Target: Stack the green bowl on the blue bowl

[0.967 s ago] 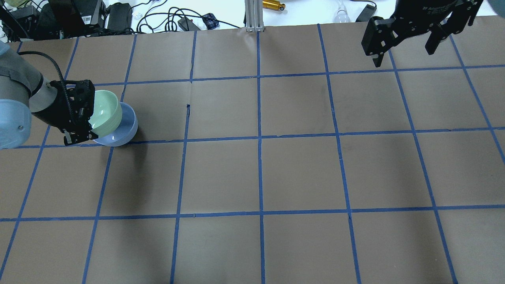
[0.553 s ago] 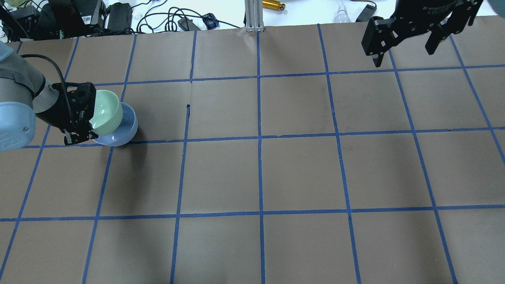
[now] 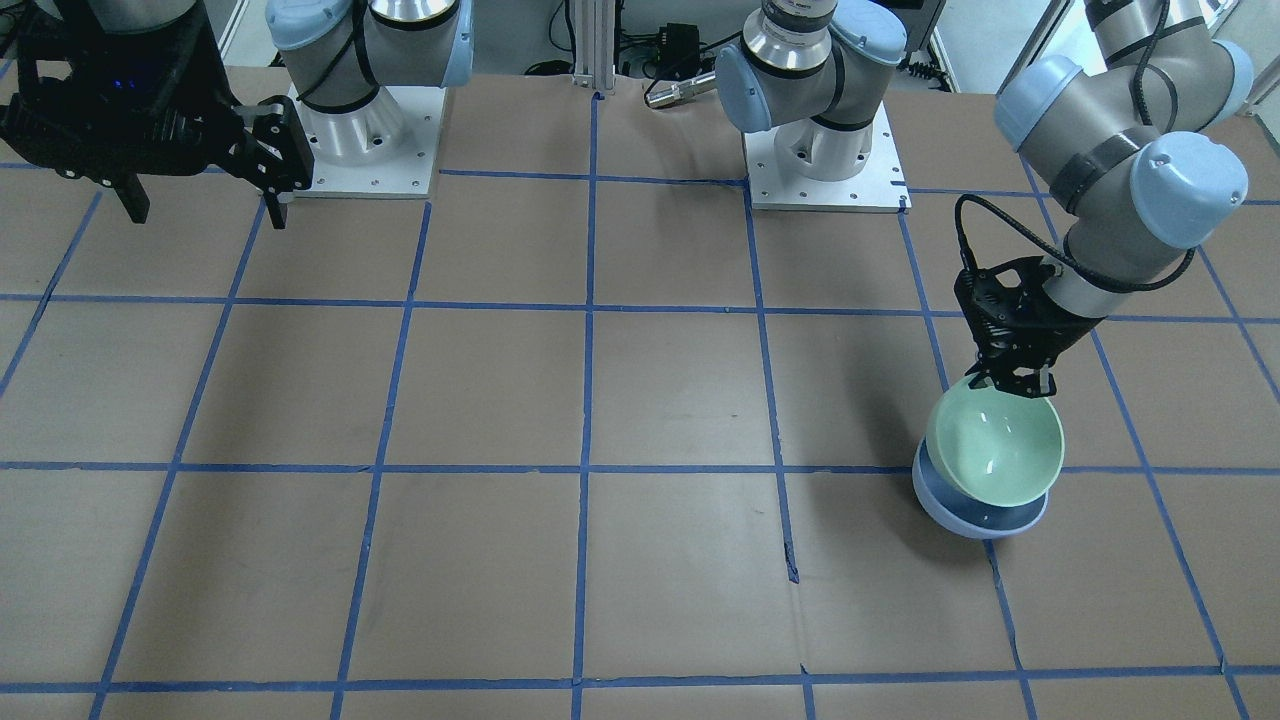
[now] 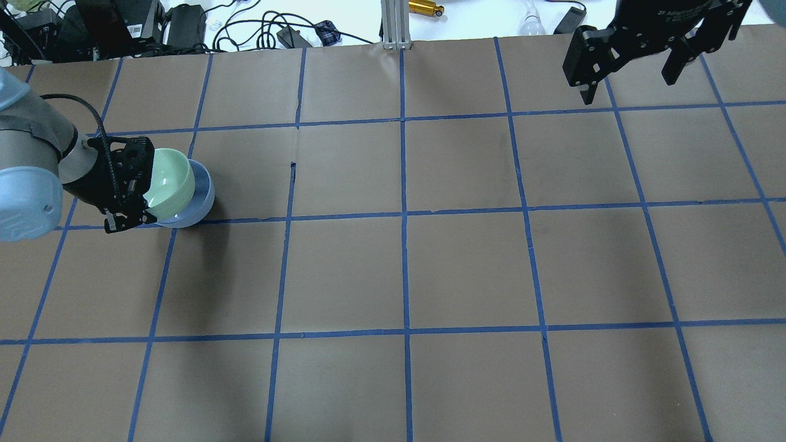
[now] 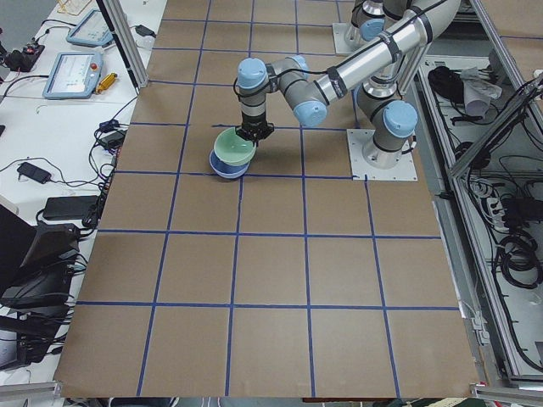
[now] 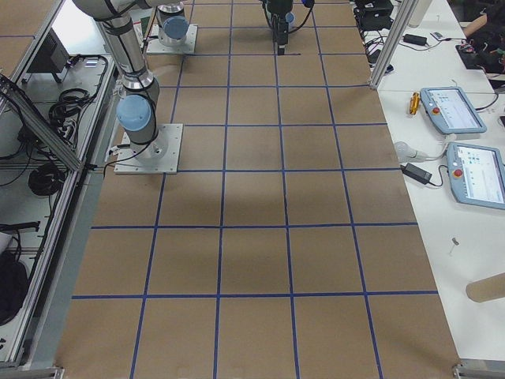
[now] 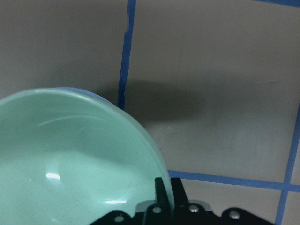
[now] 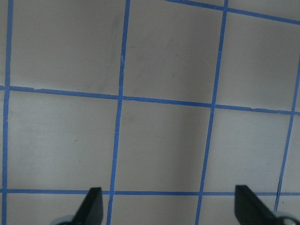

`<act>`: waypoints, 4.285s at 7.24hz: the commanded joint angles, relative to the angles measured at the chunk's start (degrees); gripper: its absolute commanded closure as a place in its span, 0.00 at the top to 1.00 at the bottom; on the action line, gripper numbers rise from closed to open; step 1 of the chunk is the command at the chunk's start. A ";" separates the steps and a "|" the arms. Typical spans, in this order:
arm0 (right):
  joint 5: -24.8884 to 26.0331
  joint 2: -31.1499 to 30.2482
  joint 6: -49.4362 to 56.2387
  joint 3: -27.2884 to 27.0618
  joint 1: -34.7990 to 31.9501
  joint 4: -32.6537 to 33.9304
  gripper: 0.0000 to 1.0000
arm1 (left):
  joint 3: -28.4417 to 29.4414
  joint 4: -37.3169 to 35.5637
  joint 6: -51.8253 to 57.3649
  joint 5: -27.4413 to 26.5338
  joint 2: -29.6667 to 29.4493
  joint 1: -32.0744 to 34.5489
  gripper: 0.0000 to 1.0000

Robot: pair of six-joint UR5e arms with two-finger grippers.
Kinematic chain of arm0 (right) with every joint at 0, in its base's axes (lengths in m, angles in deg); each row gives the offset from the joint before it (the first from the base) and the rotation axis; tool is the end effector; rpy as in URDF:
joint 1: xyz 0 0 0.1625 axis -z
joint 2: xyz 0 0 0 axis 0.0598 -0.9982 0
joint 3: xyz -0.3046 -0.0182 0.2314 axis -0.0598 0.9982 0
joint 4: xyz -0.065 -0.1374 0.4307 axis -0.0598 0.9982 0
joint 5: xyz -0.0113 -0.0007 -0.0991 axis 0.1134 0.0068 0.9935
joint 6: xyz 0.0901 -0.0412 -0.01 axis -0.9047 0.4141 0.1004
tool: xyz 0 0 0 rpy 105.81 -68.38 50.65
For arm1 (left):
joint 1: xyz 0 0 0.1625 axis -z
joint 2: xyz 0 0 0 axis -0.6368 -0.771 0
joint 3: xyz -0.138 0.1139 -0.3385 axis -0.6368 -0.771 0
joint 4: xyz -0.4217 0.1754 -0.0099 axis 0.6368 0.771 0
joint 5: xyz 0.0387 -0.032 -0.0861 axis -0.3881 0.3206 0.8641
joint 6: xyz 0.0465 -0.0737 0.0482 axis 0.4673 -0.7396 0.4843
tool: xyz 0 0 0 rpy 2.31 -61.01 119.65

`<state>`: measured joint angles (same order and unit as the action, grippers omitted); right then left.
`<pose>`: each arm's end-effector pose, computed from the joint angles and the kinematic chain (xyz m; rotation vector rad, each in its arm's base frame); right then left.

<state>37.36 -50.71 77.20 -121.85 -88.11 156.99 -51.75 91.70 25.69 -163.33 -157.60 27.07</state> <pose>0.1315 -0.5457 0.5212 0.1648 -2.9698 0.0539 0.0827 -0.5311 0.2372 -2.0485 -2.3562 0.0112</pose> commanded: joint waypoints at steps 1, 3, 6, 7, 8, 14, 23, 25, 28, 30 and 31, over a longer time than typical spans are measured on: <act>0.00 0.00 0.00 0.00 -0.04 0.00 1.00 | -0.18 -1.25 0.00 -0.06 -0.60 0.00 0.61; 0.00 0.00 0.00 0.00 -0.04 0.00 1.00 | 0.26 -1.43 -0.26 -0.14 -0.60 -0.09 0.98; 0.00 0.00 0.00 0.00 -0.04 0.00 1.00 | 5.24 1.53 -6.11 -0.23 0.80 -0.01 0.98; 0.00 0.00 0.00 0.00 -0.04 0.00 1.00 | 8.05 7.04 -9.72 -0.15 1.33 0.43 0.98; 0.00 0.00 0.00 0.00 -0.04 0.00 1.00 | 10.69 11.53 -13.93 0.12 2.37 0.61 0.98; 0.00 0.00 0.00 0.00 -0.04 0.00 1.00 | 20.38 24.41 -60.67 -0.23 7.48 9.74 0.98; 0.00 0.00 0.00 0.00 -0.04 0.00 1.00 | 20.92 25.02 -106.85 -2.34 8.45 20.01 1.00; 0.00 0.00 0.00 0.00 -0.04 0.00 1.00 | 20.74 24.50 -107.31 -6.21 8.53 23.37 1.00; 0.00 0.00 0.00 0.00 -0.04 0.00 1.00 | 21.00 24.50 -106.87 -6.30 8.36 23.03 1.00; 0.00 0.00 0.00 0.00 -0.04 0.00 1.00 | 21.09 24.50 -106.79 -6.30 8.45 22.94 1.00; 0.00 0.00 0.00 0.00 -0.04 0.00 1.00 | 21.09 24.50 -106.79 -6.38 8.36 22.94 1.00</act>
<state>37.36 -50.71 77.20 -121.85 -88.15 156.99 -30.70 116.20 -81.14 -169.66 -149.21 50.05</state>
